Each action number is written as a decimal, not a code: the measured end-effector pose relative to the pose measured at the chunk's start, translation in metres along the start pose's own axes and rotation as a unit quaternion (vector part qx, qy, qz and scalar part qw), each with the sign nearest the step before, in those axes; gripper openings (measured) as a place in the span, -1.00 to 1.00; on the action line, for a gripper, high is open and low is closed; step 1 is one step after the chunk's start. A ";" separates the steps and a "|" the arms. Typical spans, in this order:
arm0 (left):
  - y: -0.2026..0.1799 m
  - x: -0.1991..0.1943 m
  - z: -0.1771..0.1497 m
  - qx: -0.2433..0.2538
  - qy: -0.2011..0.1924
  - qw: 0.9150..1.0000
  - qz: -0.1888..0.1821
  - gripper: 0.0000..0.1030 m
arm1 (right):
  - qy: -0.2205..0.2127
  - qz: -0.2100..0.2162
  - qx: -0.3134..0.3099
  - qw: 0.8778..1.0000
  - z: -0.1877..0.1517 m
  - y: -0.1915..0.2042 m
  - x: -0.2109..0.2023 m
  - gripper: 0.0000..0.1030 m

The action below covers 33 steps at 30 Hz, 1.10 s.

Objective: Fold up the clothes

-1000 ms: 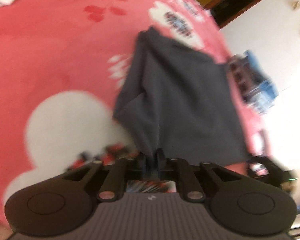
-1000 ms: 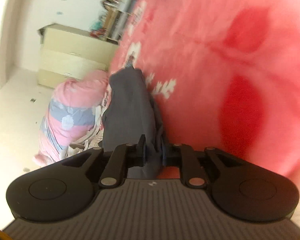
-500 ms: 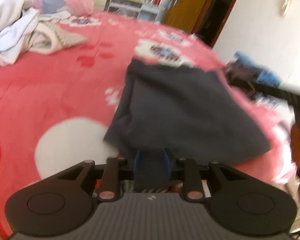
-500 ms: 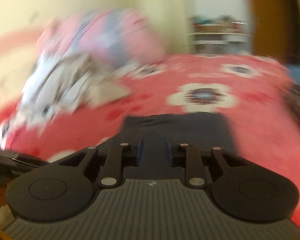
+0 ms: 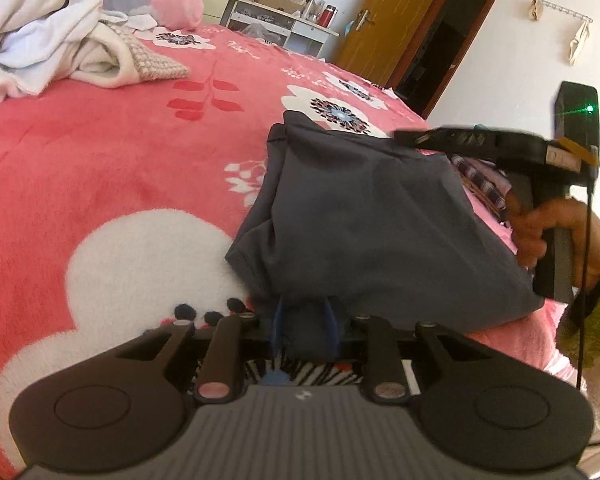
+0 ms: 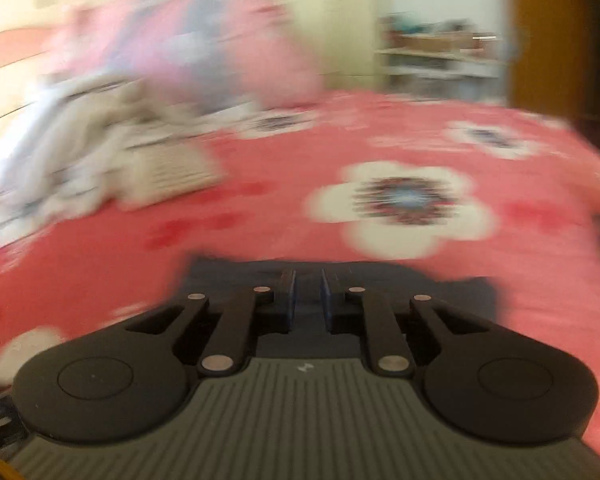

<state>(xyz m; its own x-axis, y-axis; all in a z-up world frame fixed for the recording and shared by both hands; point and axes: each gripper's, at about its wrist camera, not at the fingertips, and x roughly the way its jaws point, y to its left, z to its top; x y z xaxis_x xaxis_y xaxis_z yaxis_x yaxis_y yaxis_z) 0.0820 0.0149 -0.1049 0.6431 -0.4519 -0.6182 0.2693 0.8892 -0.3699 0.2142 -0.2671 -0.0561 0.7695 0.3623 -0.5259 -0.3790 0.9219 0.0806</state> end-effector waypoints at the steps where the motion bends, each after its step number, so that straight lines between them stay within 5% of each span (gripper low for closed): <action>1: 0.001 0.001 0.000 -0.001 -0.001 1.000 -0.002 -0.54 | 0.022 0.037 -0.024 0.999 -0.001 0.015 0.005 -0.75; 3: 0.001 0.001 0.000 0.000 -0.003 1.000 -0.002 -0.53 | 0.059 0.080 -0.061 0.993 -0.002 0.034 0.031 -0.79; 5: -0.001 0.000 -0.001 0.006 -0.004 1.000 0.002 -0.53 | 0.085 0.064 -0.077 0.991 0.000 0.035 0.070 -0.81; 7: -0.003 0.000 -0.002 0.012 -0.006 1.000 0.005 -0.53 | 0.070 0.045 -0.021 0.996 0.012 0.011 0.098 -0.87; 9: -0.003 0.000 -0.002 0.012 -0.006 1.000 0.004 -0.53 | 0.035 -0.018 0.047 0.998 0.025 -0.017 0.104 -0.75; 11: 0.000 0.000 -0.002 0.005 -0.006 1.000 -0.001 -0.53 | -0.011 -0.062 0.065 0.996 0.032 -0.030 0.091 -0.75; 18: 0.006 0.001 0.001 -0.013 -0.004 1.000 -0.017 -0.47 | -0.033 0.005 0.137 0.990 0.001 -0.034 -0.001 -0.75; 21: 0.004 0.001 0.001 -0.010 -0.001 1.000 -0.013 -0.47 | -0.011 0.000 0.198 0.980 -0.029 -0.061 -0.014 -0.75; 24: 0.000 0.002 0.003 -0.004 0.004 1.000 -0.003 -0.46 | 0.003 -0.030 0.308 0.951 -0.047 -0.119 0.002 -0.77; 28: -0.004 -0.001 0.006 -0.012 0.008 1.000 0.002 -0.36 | -0.059 -0.096 0.398 0.910 -0.042 -0.154 -0.005 -0.71; 31: -0.007 -0.009 0.007 -0.014 0.004 1.000 0.010 -0.25 | -0.105 -0.050 0.408 0.906 -0.041 -0.131 -0.034 -0.63; 33: -0.010 -0.014 0.008 -0.015 0.002 1.000 0.016 -0.13 | -0.106 -0.046 0.382 0.917 -0.044 -0.106 -0.055 -0.18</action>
<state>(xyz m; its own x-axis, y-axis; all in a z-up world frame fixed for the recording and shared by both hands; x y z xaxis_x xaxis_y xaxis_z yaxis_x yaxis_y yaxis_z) 0.0765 0.0128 -0.0871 0.6479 -0.4239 -0.6329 0.2275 0.9006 -0.3703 0.1895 -0.3910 -0.0732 0.8936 0.2213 -0.3905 0.1015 0.7479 0.6560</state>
